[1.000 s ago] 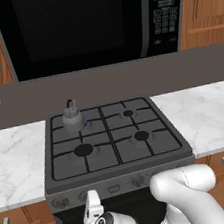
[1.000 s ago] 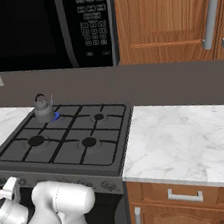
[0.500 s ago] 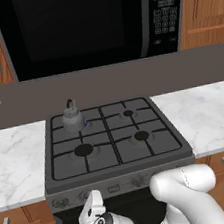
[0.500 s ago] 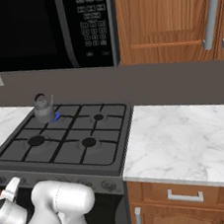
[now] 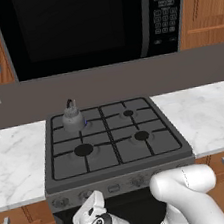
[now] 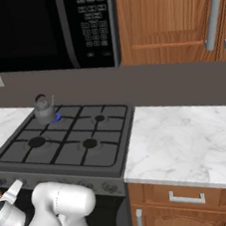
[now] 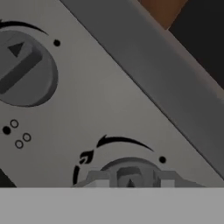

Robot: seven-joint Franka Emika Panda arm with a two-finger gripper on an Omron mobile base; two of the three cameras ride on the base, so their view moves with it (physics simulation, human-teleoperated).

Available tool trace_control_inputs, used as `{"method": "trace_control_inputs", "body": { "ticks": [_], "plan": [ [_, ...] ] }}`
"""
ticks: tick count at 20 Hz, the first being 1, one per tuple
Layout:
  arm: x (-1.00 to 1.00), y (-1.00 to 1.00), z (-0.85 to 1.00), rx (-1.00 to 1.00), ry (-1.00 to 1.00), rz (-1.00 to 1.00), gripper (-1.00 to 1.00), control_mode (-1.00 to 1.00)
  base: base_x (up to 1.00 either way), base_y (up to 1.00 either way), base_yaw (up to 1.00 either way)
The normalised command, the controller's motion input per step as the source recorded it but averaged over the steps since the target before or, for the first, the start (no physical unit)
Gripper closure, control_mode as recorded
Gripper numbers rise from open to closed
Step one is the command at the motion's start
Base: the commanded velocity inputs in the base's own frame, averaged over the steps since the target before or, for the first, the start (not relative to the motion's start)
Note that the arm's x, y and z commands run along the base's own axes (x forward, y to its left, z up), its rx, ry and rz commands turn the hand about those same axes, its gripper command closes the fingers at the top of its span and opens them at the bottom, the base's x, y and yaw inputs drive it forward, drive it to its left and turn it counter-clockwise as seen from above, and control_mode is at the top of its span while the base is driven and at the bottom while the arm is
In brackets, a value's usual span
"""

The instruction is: The kettle is done boiling. Turn off the stove, then wait for 300 timesteps before moving the kettle to the dining table.

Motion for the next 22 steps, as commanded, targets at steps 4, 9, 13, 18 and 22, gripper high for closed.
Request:
{"method": "trace_control_inputs", "body": {
  "ticks": [4,9,13,18,22],
  "plan": [
    [0.07,0.0,-0.05,0.23,0.02,-0.01,1.0,-1.0,0.0,0.0,0.0],
    [0.07,0.0,-0.02,0.23,0.01,-0.02,1.0,-1.0,0.0,0.0,0.0],
    [0.05,0.0,-0.02,0.22,0.01,-0.02,1.0,-1.0,0.0,0.0,0.0],
    [0.05,0.0,-0.04,0.22,0.01,-0.02,1.0,-1.0,0.0,0.0,0.0],
    [0.03,0.0,-0.07,0.22,0.01,-0.02,1.0,-1.0,0.0,0.0,0.0]
  ]
}}
